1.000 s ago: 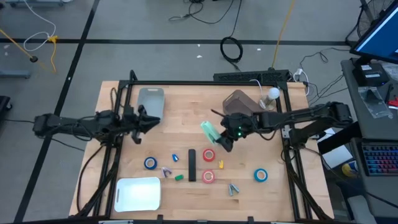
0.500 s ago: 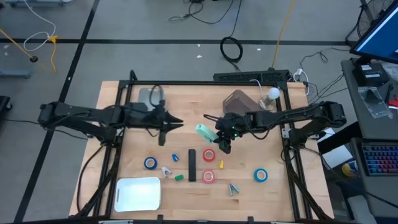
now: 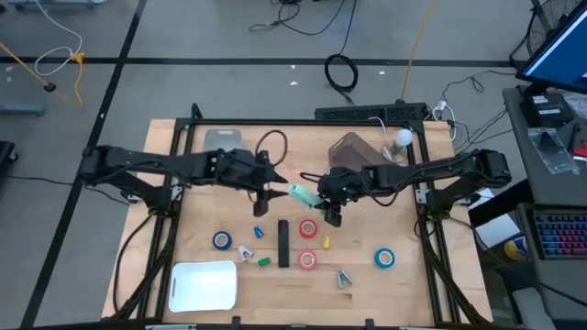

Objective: Pick and place Stapler, Stapler remover, tape
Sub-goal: Put the light green stapler into the gray bin

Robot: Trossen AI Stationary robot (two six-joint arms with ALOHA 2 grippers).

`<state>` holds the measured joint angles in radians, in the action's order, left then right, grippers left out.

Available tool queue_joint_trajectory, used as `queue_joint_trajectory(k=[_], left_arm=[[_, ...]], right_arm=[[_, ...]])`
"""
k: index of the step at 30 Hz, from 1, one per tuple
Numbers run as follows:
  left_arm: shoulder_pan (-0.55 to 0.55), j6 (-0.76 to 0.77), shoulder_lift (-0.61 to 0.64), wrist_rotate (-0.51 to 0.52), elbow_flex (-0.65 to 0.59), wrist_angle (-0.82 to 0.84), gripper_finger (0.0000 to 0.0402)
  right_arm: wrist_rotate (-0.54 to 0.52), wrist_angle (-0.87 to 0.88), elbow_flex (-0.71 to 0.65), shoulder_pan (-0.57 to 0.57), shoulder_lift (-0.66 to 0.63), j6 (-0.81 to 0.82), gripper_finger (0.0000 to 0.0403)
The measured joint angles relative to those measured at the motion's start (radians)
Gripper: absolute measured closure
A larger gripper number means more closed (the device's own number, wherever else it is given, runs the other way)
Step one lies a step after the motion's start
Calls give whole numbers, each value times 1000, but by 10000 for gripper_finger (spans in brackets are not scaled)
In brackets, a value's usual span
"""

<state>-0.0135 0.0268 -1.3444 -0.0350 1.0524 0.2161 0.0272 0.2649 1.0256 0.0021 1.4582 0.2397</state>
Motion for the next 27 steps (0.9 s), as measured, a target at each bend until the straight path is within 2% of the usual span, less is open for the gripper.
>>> queue_joint_trajectory(k=[3,6,11,27], left_arm=[[1,-22,-43,-47,20,0,194],[0,-30,-83,-48,45,4,187],[0,-89,-121,8,80,4,185],[-26,-121,-181,-17,98,36,185]], right_arm=[[-2,-4,0,-1,0,-24,285],[-1,-3,0,0,0,-41,285],[1,-3,0,0,0,-45,285],[3,0,-1,6,0,-54,283]])
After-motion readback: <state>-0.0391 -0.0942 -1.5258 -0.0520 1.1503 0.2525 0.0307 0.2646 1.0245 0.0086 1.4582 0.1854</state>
